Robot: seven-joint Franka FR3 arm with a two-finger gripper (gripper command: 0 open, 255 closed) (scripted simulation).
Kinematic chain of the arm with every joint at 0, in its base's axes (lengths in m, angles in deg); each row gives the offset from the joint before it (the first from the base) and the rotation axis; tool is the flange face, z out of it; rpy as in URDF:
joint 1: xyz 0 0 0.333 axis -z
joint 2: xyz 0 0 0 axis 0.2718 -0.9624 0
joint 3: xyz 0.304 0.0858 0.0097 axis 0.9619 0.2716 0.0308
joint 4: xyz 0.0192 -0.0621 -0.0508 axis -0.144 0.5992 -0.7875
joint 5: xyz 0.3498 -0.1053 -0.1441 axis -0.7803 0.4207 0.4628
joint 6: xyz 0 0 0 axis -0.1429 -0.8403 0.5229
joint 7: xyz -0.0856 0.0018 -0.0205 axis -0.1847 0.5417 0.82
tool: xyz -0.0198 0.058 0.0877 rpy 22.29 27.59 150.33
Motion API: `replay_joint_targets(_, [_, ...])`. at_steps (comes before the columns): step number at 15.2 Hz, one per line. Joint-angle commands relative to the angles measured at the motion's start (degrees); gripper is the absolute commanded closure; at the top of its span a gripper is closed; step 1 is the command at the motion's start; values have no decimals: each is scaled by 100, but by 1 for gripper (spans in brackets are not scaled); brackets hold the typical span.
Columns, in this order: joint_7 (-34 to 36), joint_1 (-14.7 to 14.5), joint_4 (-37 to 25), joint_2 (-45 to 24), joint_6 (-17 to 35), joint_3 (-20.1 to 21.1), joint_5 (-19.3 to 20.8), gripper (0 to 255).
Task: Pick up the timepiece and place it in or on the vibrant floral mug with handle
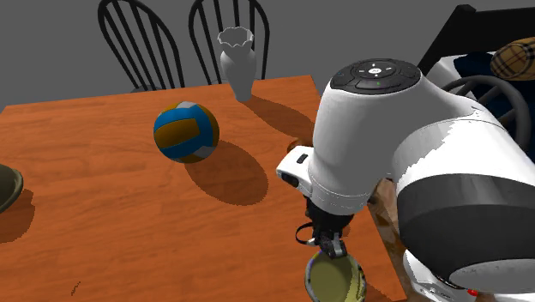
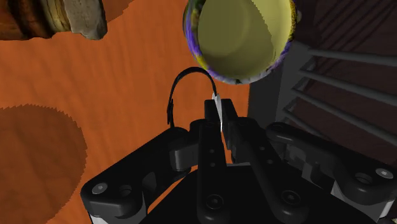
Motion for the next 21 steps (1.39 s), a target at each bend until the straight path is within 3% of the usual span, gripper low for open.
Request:
replay_joint_targets(1, [191, -109, 281, 338, -10, 123, -121, 255])
replay_joint_targets(8, [771, -473, 1010, 1387, -165, 491, -553, 255])
replay_joint_targets(21, [573, -519, 1963, 1350, 811, 651, -701, 255])
